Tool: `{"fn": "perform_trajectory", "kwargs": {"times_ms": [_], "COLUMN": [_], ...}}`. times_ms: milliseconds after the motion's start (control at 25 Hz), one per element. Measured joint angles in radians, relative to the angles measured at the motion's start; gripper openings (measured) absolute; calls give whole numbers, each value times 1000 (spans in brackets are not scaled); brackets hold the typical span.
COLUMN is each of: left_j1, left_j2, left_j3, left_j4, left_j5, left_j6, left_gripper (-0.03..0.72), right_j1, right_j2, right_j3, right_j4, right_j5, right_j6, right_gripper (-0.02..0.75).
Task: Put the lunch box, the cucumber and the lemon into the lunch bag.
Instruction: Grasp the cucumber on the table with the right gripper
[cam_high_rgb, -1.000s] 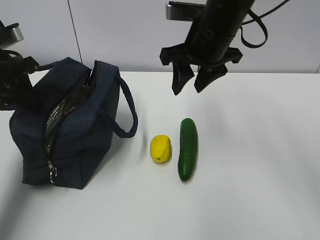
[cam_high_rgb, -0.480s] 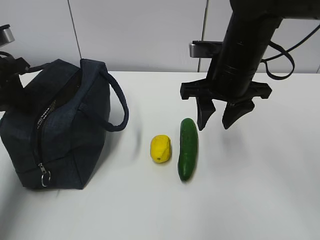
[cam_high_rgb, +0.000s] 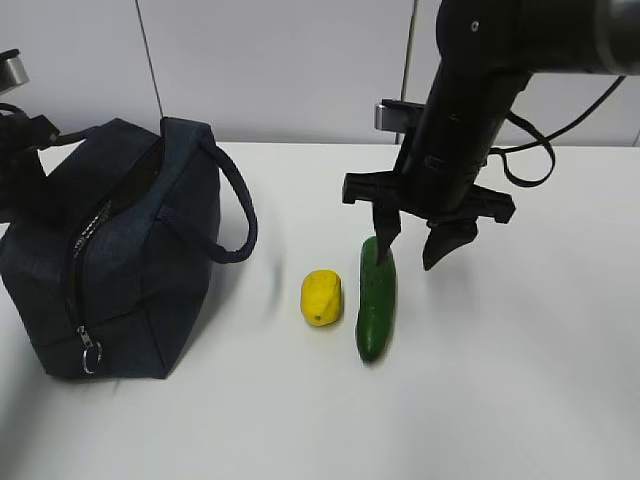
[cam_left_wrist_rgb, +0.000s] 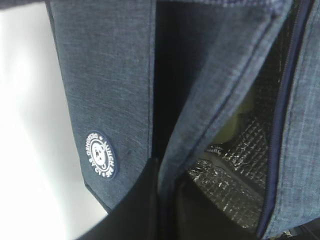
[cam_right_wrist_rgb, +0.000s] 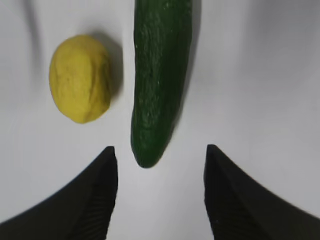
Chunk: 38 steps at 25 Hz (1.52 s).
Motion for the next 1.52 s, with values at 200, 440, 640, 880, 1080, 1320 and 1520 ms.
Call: {"fn": "perform_trajectory", "kwargs": {"times_ms": [200, 440, 640, 880, 1080, 1320, 1520], "left_j1": [0, 0, 0, 0, 0, 0, 0], "left_j2": [0, 0, 0, 0, 0, 0, 0], "left_j3": [0, 0, 0, 0, 0, 0, 0], "left_j4": [0, 0, 0, 1, 1, 1, 1], "left_j5": [2, 2, 6, 6, 6, 6, 6], "left_j6": [0, 0, 0, 0, 0, 0, 0], "left_gripper": [-8, -8, -8, -8, -8, -8, -8], "right_j1": [0, 0, 0, 0, 0, 0, 0], "right_j2": [54, 121, 170, 221, 224, 224, 224], "right_j3": [0, 0, 0, -15, -15, -17, -17], "right_j4": [2, 4, -10, -14, -17, -20, -51], "right_j5": [-92, -160, -199, -220, -255, -263, -265], "right_j6": [18, 29, 31, 31, 31, 31, 31], "right_gripper": [415, 415, 415, 415, 415, 415, 415]}}
